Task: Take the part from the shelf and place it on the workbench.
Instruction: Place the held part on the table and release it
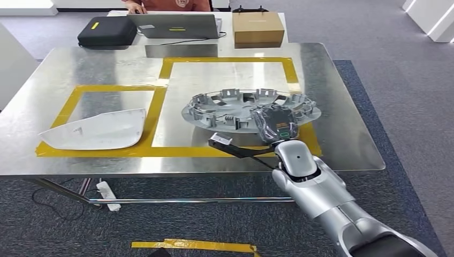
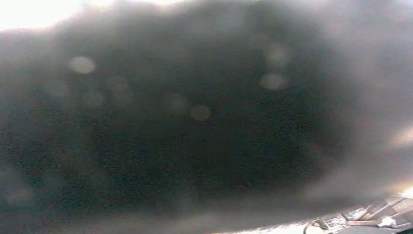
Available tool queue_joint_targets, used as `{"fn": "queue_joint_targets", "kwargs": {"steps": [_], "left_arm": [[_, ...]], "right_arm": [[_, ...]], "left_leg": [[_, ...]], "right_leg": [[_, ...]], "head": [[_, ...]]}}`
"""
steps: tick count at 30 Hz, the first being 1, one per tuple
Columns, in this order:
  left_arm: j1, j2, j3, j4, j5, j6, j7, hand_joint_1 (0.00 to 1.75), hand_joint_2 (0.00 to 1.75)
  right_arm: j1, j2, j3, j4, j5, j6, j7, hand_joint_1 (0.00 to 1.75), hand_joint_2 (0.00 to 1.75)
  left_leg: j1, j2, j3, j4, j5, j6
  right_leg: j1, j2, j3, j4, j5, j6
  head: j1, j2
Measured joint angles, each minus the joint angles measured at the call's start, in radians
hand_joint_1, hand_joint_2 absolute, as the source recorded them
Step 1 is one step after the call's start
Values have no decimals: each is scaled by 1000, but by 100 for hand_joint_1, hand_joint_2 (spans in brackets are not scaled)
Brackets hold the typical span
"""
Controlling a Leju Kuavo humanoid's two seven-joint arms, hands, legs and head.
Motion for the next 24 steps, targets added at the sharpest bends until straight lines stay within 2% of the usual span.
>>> {"fn": "queue_joint_targets", "kwargs": {"steps": [8,24], "left_arm": [[-2,-1,-7,0,-7,10,0,0,0],[-7,0,-8,-1,-14,19,16,0,0]], "right_arm": [[-32,10,73,20,11,-2,38,175,175],[-10,0,91,30,-10,9,63,175,175]], "left_leg": [[0,0,0,0,0,0],[0,0,0,0,0,0]], "right_leg": [[0,0,0,0,0,0],[0,0,-1,0,0,0]], "head": [[0,0],[0,0]]}}
